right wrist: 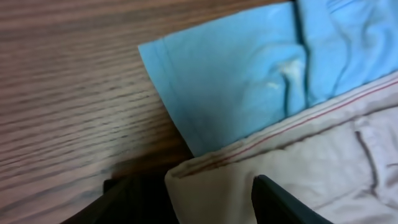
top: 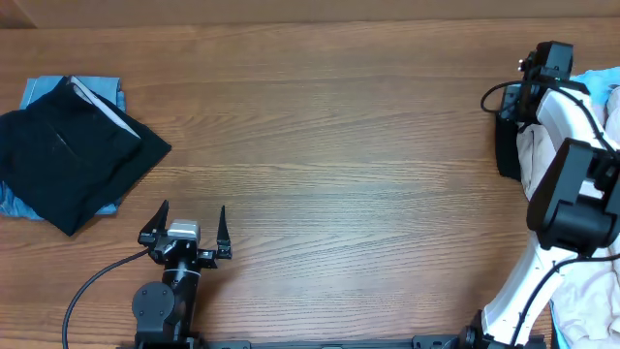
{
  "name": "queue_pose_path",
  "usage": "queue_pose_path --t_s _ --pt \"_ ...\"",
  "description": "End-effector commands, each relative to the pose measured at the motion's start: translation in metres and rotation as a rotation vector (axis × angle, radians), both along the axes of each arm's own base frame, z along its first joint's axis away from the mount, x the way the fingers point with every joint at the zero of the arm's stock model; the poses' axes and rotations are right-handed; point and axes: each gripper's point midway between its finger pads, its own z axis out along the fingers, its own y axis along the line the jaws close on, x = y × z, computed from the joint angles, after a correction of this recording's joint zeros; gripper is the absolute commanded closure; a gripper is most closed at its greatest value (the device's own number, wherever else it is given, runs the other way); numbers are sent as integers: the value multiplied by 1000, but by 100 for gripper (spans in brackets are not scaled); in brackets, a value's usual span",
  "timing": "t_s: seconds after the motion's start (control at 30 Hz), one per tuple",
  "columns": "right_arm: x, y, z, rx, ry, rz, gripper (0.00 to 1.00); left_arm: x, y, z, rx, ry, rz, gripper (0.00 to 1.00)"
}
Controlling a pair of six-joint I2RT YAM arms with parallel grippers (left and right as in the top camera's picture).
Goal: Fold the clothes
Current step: 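Reach the right gripper to the beige shorts and grasp the waistband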
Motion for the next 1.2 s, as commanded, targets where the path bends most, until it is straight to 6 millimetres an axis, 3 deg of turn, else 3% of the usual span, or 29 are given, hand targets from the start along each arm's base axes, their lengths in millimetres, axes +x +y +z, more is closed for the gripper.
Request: queue_pose_path --t_s 0.0,0.13,0.3,0.37,0.43,0.63,0.7,0.9,1.0,1.07,1.13,1.17 --pt "0 -6 -14 -27 22 2 40 0 1 -1 27 -5 4 0" --pt "0 -6 -14 -31 25 0 46 0 1 0 27 -5 4 0" --pt "0 -10 -12 -48 24 -9 64 0 1 0 27 -6 4 0" --pt "2 -10 -11 -50 15 -9 79 0 1 0 27 -5 4 0" --pt "3 -10 -10 -53 7 -9 83 0 1 0 27 -5 4 0" --pt "7 -12 -8 -58 -10 -10 77 0 1 -1 27 -5 4 0" --pt "8 -12 -8 -59 -13 -10 57 0 1 -1 27 -5 4 0" --pt "5 -20 -7 -60 -17 -30 57 0 1 0 27 -6 4 0" --pt "-3 -39 -3 -103 -26 -147 53 0 1 -1 27 -5 4 0" --pt "-4 -42 -3 -104 -26 -152 54 0 1 0 27 -6 4 0" --pt "-4 -42 -3 -103 -26 -152 61 0 1 0 27 -5 4 0" --pt "-4 -41 -3 -104 -26 -150 75 0 1 0 27 -6 4 0"
